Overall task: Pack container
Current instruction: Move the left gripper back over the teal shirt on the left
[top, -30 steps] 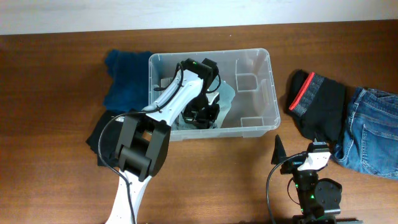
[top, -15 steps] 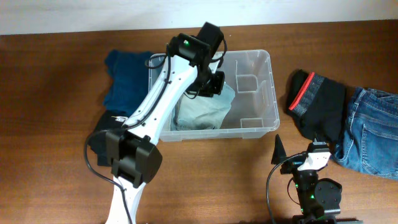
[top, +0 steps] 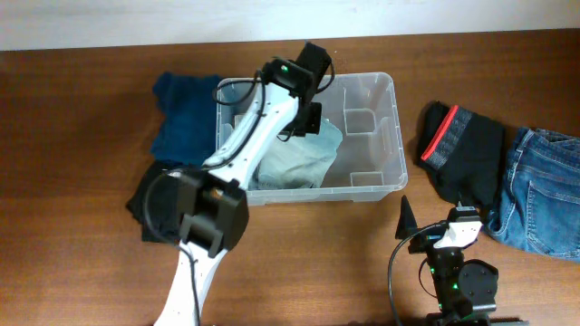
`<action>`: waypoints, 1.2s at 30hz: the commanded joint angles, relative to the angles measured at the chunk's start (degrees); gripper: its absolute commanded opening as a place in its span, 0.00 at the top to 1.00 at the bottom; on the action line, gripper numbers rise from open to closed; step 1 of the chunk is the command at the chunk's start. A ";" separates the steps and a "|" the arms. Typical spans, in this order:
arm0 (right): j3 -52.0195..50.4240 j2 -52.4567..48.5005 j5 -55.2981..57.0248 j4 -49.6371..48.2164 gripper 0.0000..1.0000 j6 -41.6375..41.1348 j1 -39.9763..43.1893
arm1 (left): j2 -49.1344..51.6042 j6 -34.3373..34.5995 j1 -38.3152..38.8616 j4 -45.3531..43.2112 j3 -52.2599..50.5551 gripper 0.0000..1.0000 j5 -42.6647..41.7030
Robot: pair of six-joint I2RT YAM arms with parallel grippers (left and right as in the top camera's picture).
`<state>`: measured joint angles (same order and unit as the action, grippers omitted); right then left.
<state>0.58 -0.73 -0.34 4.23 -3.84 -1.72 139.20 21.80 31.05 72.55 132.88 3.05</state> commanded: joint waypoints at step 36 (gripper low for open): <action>-0.26 0.37 -0.52 0.28 0.02 0.42 -0.15 | -18.03 0.59 -25.79 24.15 16.02 0.18 0.76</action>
<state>0.58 -0.73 -0.34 4.25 -3.81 -1.72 120.57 24.32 6.81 96.49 151.00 11.40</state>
